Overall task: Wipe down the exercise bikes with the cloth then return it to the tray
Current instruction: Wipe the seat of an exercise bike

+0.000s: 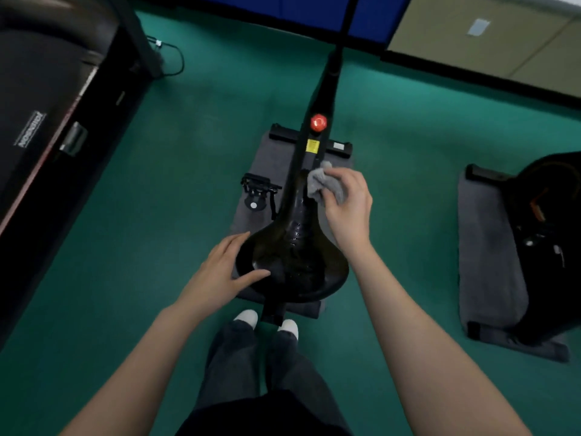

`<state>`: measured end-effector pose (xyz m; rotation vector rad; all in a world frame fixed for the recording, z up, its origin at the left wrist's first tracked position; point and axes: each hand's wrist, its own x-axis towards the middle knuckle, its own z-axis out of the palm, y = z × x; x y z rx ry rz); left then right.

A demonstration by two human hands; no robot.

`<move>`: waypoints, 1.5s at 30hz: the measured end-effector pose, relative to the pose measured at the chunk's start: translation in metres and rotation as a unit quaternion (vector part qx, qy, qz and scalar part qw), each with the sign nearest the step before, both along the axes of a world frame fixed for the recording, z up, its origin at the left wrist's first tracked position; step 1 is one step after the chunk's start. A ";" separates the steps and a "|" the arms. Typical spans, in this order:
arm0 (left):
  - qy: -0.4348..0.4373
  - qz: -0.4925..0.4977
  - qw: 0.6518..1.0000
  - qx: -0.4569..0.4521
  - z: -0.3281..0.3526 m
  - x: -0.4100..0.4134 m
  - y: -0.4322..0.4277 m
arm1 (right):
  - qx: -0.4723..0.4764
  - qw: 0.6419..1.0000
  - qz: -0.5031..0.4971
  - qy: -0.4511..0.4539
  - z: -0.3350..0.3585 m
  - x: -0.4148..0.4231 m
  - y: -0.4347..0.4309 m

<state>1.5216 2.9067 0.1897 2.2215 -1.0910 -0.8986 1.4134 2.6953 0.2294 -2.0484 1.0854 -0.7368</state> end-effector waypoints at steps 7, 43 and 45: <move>0.021 0.050 0.998 -0.033 -0.011 -0.010 -0.008 | -0.003 1.000 0.012 0.011 -0.031 0.020 -0.014; 0.106 0.050 0.990 -0.073 -0.038 0.009 -0.009 | -0.119 0.923 0.355 0.086 -0.033 0.016 0.015; 0.113 0.054 0.989 -0.075 -0.038 0.009 -0.008 | -0.111 0.937 0.322 0.081 -0.032 0.017 0.015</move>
